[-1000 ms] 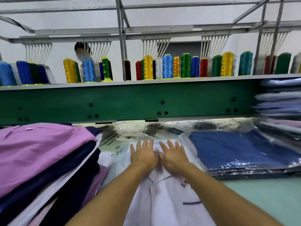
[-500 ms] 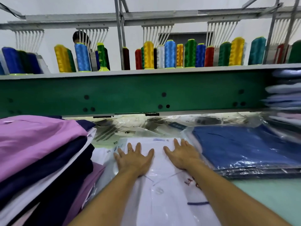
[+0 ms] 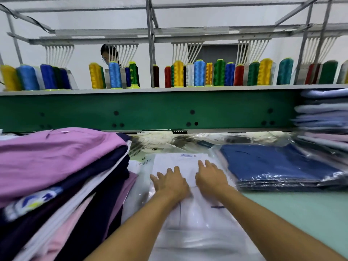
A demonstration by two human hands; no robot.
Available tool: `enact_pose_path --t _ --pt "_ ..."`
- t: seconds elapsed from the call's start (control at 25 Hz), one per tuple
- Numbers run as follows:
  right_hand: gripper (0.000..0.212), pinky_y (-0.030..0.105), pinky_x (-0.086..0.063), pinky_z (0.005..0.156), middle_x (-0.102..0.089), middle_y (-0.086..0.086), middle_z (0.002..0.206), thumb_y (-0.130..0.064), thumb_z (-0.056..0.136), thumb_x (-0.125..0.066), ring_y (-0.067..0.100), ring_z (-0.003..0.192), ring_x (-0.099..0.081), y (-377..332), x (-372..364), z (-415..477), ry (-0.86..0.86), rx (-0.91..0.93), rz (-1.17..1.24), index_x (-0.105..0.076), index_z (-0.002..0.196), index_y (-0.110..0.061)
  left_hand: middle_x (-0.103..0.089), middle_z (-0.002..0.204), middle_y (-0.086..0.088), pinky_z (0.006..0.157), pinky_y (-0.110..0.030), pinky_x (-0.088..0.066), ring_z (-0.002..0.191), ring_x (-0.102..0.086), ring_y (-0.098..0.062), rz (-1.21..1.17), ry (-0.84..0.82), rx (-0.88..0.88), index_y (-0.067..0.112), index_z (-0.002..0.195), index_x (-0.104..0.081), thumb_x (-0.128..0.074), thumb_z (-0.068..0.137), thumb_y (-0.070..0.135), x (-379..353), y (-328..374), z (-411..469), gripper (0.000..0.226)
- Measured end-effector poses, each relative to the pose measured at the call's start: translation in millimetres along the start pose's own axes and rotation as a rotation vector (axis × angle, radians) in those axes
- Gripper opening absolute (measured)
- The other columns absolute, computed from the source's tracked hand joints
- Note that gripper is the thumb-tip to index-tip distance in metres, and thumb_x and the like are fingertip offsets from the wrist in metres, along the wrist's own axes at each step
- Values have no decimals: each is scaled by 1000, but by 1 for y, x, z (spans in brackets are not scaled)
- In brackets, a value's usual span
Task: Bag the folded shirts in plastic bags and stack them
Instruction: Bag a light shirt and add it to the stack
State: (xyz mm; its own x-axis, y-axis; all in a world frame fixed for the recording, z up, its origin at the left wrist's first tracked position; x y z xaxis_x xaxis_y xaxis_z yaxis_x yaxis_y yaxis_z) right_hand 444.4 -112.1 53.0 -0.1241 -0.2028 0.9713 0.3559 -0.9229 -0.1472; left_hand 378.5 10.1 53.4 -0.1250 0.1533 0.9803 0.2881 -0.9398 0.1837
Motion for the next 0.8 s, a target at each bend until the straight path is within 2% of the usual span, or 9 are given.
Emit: enact_pose_path --t 0.12,0.2,0.28,0.4,0.48,0.6,0.72,0.8 --pt "63 51 -31 114 -20 13 164 -31 102 -41 39 145 -27 -32 -9 -43 -61 129 20 -17 159 -20 -42 148 1 112 -64 -14 140 -31 -40 -33 -9 1 26 142 -36 -33 99 37 -7 -1 -39 45" --pt "59 56 -26 117 -16 9 166 -38 104 -34 38 148 -22 -39 -21 -69 -113 188 23 -15 159 -28 -37 153 1 111 -66 -14 142 -25 -41 -19 -1 21 28 144 -34 -29 100 41 -13 -14 -60 47" --pt "59 62 -13 119 -9 4 168 -57 104 -22 37 152 -12 -28 -32 -87 -159 180 18 -11 159 -40 -28 159 0 114 -62 -15 145 -20 -41 -37 45 32 29 146 -34 -24 100 52 -20 -32 -77 53" --pt "70 62 2 118 8 -1 170 -82 90 -12 32 155 7 5 -41 -101 -272 145 -26 6 153 -57 -21 163 -4 119 -51 -15 146 -18 -37 -122 92 57 26 150 -31 -24 96 67 -27 -57 -94 67" --pt "77 58 4 120 13 -2 169 -87 85 -11 26 155 15 27 -43 -102 -330 137 -24 10 152 -57 -33 154 -9 114 -46 -25 138 -32 -33 -136 170 87 24 144 -37 -28 93 71 -24 -66 -101 70" --pt "83 51 1 125 11 2 169 -86 85 -16 28 155 14 49 -41 -99 -330 135 13 4 157 -50 -49 137 -9 106 -44 -31 124 -42 -32 -106 282 178 23 135 -45 -33 88 76 -14 -72 -109 72" --pt "93 49 0 125 11 4 169 -91 80 -19 31 155 12 56 -41 -96 -332 111 50 0 159 -45 -53 130 -13 99 -42 -38 121 -47 -35 -183 311 224 20 135 -43 -45 84 76 -8 -77 -115 75" --pt "94 48 -2 125 10 5 169 -91 81 -21 33 155 10 60 -40 -92 -344 86 55 -2 159 -43 -55 127 -17 94 -39 -44 116 -54 -36 -265 314 186 17 136 -39 -56 85 67 -4 -82 -116 74"
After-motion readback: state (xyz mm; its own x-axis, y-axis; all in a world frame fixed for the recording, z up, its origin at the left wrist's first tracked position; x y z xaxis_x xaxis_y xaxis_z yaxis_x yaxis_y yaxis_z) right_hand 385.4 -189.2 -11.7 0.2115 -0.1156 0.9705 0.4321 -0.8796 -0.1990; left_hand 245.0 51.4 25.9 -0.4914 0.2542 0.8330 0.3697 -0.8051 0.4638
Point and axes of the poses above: each hand's wrist, its own z-axis towards the middle knuckle, its own x-axis out of the back of the hand, y = z × x, the point moved 7 cm from there along z, towards the middle knuckle
